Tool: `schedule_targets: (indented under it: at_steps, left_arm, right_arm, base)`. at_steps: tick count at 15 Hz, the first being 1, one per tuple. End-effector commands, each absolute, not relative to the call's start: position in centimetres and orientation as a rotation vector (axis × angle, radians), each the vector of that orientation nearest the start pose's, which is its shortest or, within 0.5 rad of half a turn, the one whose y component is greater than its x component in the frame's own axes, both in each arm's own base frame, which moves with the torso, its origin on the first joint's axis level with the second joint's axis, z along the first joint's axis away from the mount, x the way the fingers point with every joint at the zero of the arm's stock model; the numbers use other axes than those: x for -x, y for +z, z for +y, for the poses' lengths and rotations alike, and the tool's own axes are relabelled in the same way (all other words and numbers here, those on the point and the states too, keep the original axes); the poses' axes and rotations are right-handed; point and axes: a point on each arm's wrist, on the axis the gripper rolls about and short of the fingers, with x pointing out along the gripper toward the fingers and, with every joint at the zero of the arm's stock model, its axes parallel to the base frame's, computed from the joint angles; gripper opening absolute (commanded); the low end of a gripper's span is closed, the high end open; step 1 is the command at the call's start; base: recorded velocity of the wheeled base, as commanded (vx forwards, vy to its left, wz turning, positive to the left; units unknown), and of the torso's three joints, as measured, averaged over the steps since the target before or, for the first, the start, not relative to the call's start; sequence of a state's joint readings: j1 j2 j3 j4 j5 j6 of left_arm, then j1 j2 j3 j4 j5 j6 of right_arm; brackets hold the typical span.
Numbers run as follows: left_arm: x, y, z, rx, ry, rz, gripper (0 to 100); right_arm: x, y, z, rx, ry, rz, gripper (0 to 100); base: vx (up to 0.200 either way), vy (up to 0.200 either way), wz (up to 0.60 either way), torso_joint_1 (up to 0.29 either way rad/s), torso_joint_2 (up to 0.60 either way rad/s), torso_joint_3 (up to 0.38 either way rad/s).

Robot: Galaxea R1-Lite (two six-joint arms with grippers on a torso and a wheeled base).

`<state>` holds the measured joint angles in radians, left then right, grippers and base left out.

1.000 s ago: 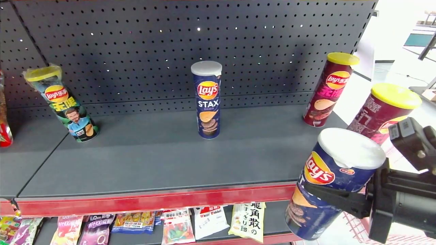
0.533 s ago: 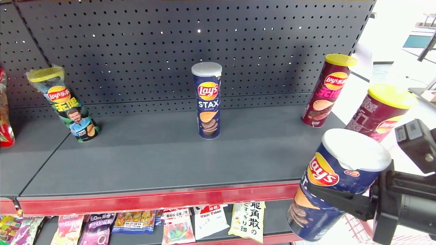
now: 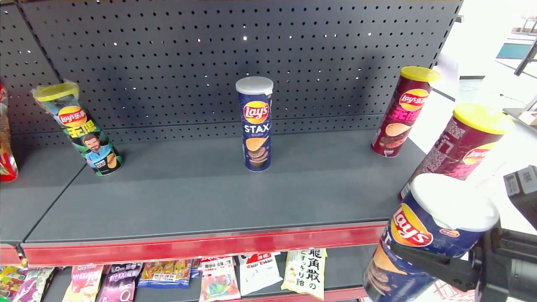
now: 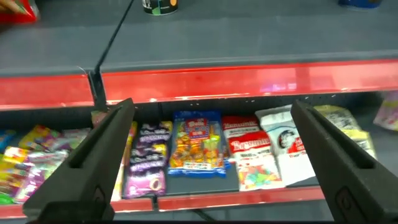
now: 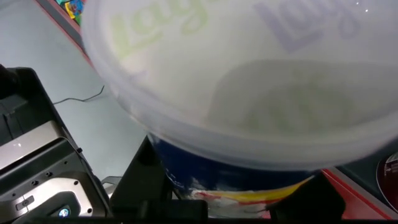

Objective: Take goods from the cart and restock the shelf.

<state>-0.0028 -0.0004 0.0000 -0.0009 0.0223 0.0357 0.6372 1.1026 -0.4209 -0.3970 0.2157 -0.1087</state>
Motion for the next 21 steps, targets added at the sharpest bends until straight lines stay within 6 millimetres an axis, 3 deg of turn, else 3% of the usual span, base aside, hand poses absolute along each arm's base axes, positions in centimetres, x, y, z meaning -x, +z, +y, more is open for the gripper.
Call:
schedule_targets:
  at_steps: [1, 2, 3, 4, 5, 6, 8, 9, 10, 12, 13, 14, 16, 21]
  left_arm:
    - [2.3, 7.6, 0.0, -0.052, 0.015, -0.003, 100]
    - [2.4, 8.3, -0.1, -0.085, -0.046, -0.027, 100]
    - [2.6, 12.2, -0.1, -0.073, -0.057, -0.068, 100]
    - [1.3, 17.4, -0.1, 0.001, -0.097, -0.040, 100]
    - [0.4, 19.6, -0.3, 0.009, -0.184, -0.033, 100]
    - [-1.5, 20.5, -0.6, -0.037, -0.283, 0.028, 100]
    - [-6.0, 21.3, -1.2, -0.080, -0.372, 0.149, 100]
    - [-7.4, 21.5, -1.6, -0.078, -0.440, 0.167, 100]
    - [-11.0, 22.2, -3.1, -0.073, -0.599, 0.208, 100]
    - [-16.3, 22.7, -5.4, -0.088, -0.713, 0.258, 100]
    - [-18.7, 22.9, -6.4, -0.101, -0.776, 0.266, 100]
    - [-19.6, 22.9, -6.8, -0.109, -0.802, 0.264, 100]
    - [-24.9, 22.6, -9.1, -0.173, -0.926, 0.259, 100]
    - [-31.3, 22.5, -11.5, -0.222, -0.976, 0.211, 100]
  right_arm:
    - [-11.0, 18.9, 8.8, 0.160, 0.860, 0.226, 0]
    - [-11.0, 19.0, 8.7, 0.159, 0.857, 0.218, 0]
    - [-11.0, 19.0, 8.7, 0.159, 0.856, 0.220, 0]
    - [-11.1, 18.9, 8.8, 0.160, 0.857, 0.224, 0]
    - [-11.1, 18.9, 8.8, 0.161, 0.857, 0.227, 0]
    - [-11.1, 18.9, 8.8, 0.160, 0.860, 0.224, 0]
    - [-11.2, 19.2, 8.9, 0.156, 0.860, 0.214, 0]
    - [-11.2, 19.4, 8.9, 0.155, 0.860, 0.209, 0]
    - [-11.4, 20.0, 9.0, 0.150, 0.858, 0.192, 0]
    - [-11.6, 20.3, 9.2, 0.145, 0.856, 0.187, 0]
    - [-11.7, 20.3, 9.2, 0.145, 0.856, 0.187, 0]
    - [-11.7, 20.3, 9.2, 0.145, 0.856, 0.187, 0]
    - [-11.9, 20.9, 9.4, 0.142, 0.854, 0.168, 0]
    - [-12.5, 21.6, 9.6, 0.136, 0.844, 0.154, 0]
  base:
    - [0.000, 0.000, 0.00, 0.000, 0.00, 0.000]
    - [0.000, 0.000, 0.00, 0.000, 0.00, 0.000]
    - [0.000, 0.000, 0.00, 0.000, 0.00, 0.000]
    - [0.000, 0.000, 0.00, 0.000, 0.00, 0.000]
    - [0.000, 0.000, 0.00, 0.000, 0.00, 0.000]
    - [0.000, 0.000, 0.00, 0.000, 0.00, 0.000]
    - [0.000, 0.000, 0.00, 0.000, 0.00, 0.000]
    - [0.000, 0.000, 0.00, 0.000, 0.00, 0.000]
    - [0.000, 0.000, 0.00, 0.000, 0.00, 0.000]
    - [0.000, 0.000, 0.00, 0.000, 0.00, 0.000]
    - [0.000, 0.000, 0.00, 0.000, 0.00, 0.000]
    - [0.000, 0.000, 0.00, 0.000, 0.00, 0.000]
    - [0.000, 0.000, 0.00, 0.000, 0.00, 0.000]
    - [0.000, 0.000, 0.00, 0.000, 0.00, 0.000]
